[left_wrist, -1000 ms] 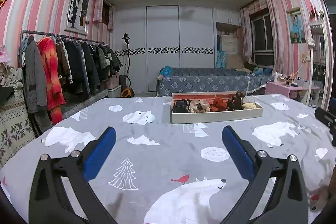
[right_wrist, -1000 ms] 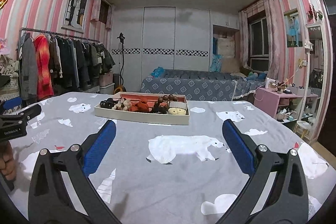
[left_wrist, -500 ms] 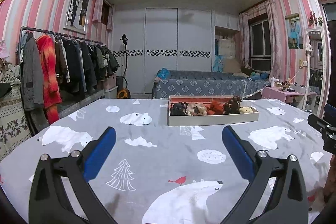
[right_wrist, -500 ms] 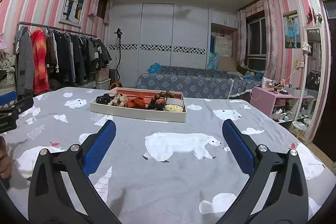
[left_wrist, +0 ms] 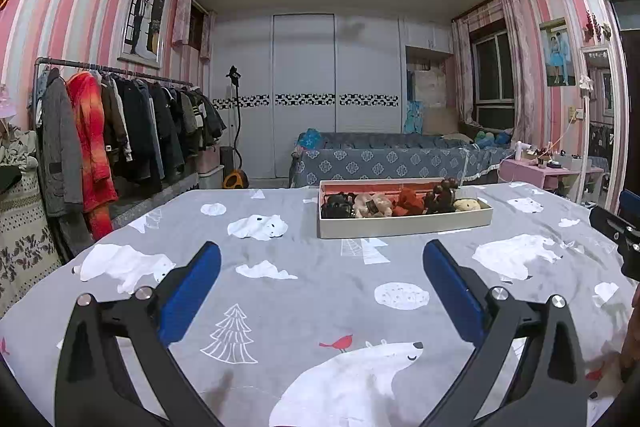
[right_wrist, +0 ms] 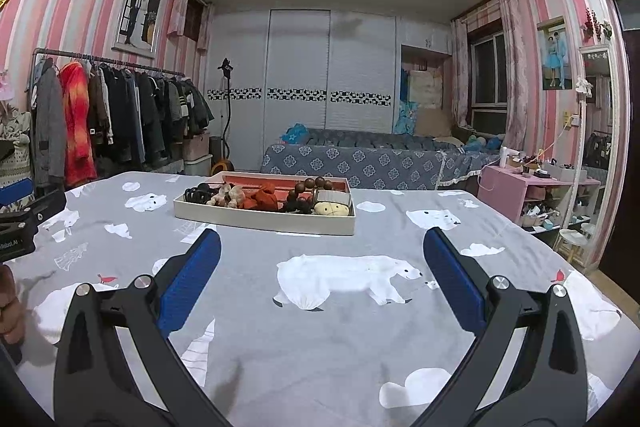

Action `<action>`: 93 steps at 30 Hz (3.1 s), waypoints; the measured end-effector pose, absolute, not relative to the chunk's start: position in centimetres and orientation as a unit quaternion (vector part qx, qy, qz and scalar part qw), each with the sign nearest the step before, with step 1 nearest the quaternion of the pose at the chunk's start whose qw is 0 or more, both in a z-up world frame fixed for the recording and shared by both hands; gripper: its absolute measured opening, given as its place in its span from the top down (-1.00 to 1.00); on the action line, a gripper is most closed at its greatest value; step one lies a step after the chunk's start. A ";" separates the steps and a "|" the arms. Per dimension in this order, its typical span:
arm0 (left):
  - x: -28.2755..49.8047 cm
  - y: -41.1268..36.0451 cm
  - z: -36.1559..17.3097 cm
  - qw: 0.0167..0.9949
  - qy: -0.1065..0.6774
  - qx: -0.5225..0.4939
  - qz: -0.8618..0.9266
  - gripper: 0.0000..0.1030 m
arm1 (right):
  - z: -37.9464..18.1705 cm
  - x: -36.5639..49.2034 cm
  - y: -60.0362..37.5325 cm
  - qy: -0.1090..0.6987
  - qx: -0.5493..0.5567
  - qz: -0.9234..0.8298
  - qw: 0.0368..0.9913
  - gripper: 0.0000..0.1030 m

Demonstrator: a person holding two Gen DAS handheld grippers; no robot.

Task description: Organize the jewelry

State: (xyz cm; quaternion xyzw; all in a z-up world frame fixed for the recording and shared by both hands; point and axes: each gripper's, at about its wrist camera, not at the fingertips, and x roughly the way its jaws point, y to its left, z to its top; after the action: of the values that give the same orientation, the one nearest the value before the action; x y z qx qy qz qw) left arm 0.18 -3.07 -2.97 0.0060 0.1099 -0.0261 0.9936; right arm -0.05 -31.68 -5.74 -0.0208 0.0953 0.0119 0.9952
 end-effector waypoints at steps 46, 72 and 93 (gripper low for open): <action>0.4 -3.0 -2.8 0.993 0.114 0.010 -0.029 -0.92 | -5.7 0.7 -31.8 0.110 -0.013 0.008 0.994 -0.92; 0.3 -2.9 -2.8 0.993 0.113 0.008 -0.029 -0.92 | -5.6 0.9 -31.6 0.108 -0.011 0.008 0.994 -0.92; 0.3 -2.8 -2.8 0.993 0.112 0.007 -0.028 -0.92 | -5.8 0.8 -31.7 0.107 -0.011 0.008 0.994 -0.92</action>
State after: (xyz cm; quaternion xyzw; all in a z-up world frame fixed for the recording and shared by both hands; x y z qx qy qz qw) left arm 0.26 -2.83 -2.81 0.0073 0.1124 -0.0284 0.9932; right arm 0.78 -31.70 -5.75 -0.0105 0.1070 0.0082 0.9942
